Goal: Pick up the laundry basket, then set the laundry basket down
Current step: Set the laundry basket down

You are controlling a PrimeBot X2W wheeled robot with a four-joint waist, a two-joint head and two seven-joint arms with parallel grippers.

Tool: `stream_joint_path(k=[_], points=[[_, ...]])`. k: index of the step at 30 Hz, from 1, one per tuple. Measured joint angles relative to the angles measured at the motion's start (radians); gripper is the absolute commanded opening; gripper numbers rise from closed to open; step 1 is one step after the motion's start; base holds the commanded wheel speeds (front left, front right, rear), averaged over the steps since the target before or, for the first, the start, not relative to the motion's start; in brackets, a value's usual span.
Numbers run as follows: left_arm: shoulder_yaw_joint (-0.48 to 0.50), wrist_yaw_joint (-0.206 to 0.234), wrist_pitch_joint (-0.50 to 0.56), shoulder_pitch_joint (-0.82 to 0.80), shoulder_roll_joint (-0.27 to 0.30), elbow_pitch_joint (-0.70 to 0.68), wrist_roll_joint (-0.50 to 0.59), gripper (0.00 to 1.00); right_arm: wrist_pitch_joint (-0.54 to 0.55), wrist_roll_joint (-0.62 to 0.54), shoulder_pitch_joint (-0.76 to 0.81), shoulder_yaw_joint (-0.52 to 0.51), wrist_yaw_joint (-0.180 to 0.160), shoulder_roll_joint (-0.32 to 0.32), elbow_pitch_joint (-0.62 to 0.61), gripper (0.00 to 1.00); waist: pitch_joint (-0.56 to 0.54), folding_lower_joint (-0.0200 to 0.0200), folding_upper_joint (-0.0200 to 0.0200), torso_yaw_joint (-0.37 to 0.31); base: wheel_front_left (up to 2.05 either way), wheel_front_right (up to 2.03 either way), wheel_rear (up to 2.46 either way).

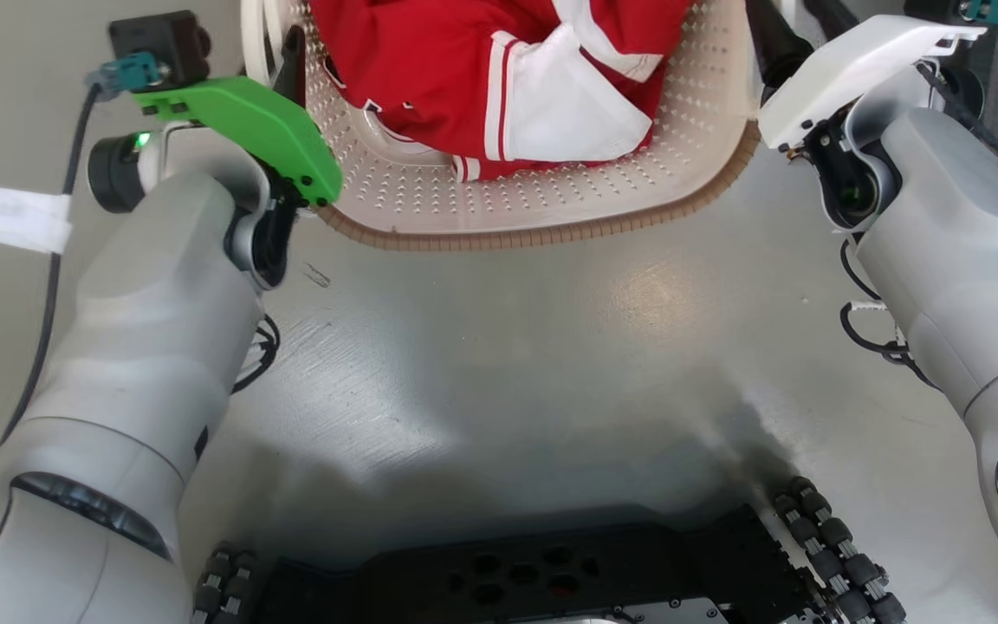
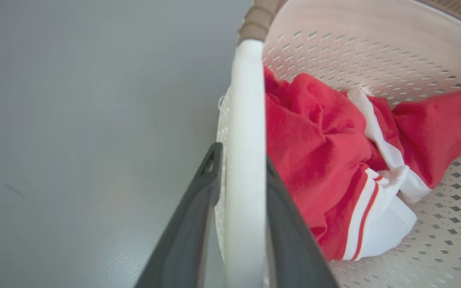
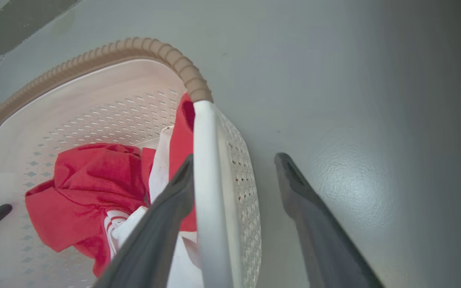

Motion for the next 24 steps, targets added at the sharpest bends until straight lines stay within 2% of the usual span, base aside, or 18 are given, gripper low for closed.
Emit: stream_joint_path(k=[24], points=[[-0.037, 0.0, -0.001, -0.012, 0.001, 0.052, 0.021, 1.0, -0.001, -0.018, 0.004, -0.031, 0.0, 0.007, 0.001, 1.0, -0.03, 0.0, 0.0, -0.001, 0.0, 0.0, 0.0]])
